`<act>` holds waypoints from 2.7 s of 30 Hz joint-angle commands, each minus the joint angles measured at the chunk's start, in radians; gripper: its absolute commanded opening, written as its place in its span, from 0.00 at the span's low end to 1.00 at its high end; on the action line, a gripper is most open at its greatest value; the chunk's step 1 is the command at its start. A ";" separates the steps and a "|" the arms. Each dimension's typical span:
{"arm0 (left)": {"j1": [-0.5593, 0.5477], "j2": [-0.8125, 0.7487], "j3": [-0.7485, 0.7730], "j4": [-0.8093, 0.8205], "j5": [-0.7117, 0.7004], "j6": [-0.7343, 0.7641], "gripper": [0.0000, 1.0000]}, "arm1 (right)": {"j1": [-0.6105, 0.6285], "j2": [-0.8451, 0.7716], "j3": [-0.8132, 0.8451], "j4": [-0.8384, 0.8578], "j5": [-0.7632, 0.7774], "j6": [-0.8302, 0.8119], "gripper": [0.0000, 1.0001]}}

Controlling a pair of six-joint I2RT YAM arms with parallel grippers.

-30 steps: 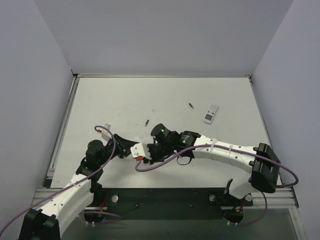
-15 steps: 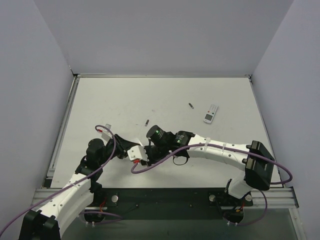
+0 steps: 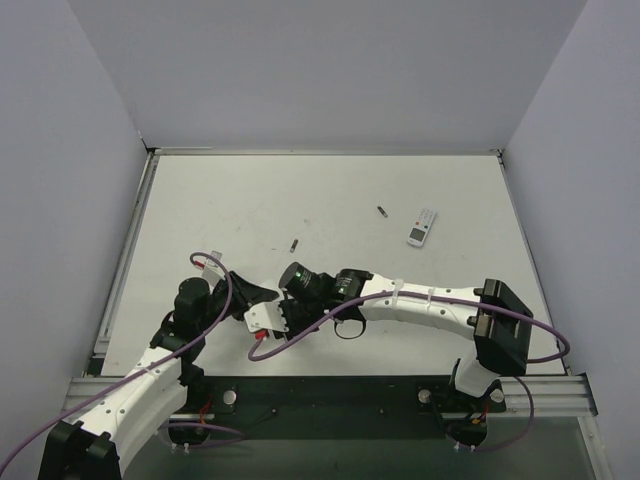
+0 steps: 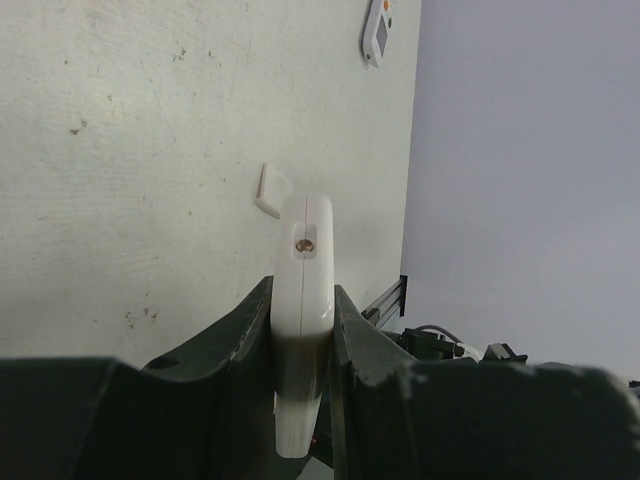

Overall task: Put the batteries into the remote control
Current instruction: Load the battery into the remote control, then move the battery cover to the center of the board.

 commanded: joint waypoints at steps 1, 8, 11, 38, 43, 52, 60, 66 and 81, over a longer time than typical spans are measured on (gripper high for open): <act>0.009 -0.051 0.138 0.202 0.063 -0.136 0.00 | 0.008 0.072 -0.041 -0.198 0.160 0.023 0.00; 0.009 -0.031 0.129 0.214 0.060 -0.133 0.00 | 0.060 0.080 -0.029 -0.214 0.163 0.013 0.03; 0.009 -0.033 0.122 0.215 0.050 -0.129 0.00 | 0.087 0.097 -0.007 -0.219 0.135 0.010 0.08; 0.010 0.041 -0.035 0.341 -0.030 -0.018 0.00 | 0.060 -0.332 -0.161 0.109 0.212 0.241 0.49; 0.010 0.036 -0.073 0.392 -0.038 0.051 0.00 | -0.118 -0.469 -0.234 0.213 0.264 0.566 0.80; 0.016 -0.128 -0.132 0.282 -0.147 0.227 0.00 | -0.324 -0.403 -0.263 -0.010 0.529 1.110 1.00; 0.018 -0.215 -0.115 0.153 -0.193 0.276 0.00 | -0.249 -0.254 -0.280 -0.052 0.768 1.439 1.00; 0.013 -0.243 -0.107 0.093 -0.223 0.284 0.00 | -0.169 -0.072 -0.175 -0.083 0.968 1.493 1.00; 0.007 -0.277 -0.101 0.022 -0.227 0.281 0.00 | -0.150 0.158 -0.029 -0.118 1.062 1.436 1.00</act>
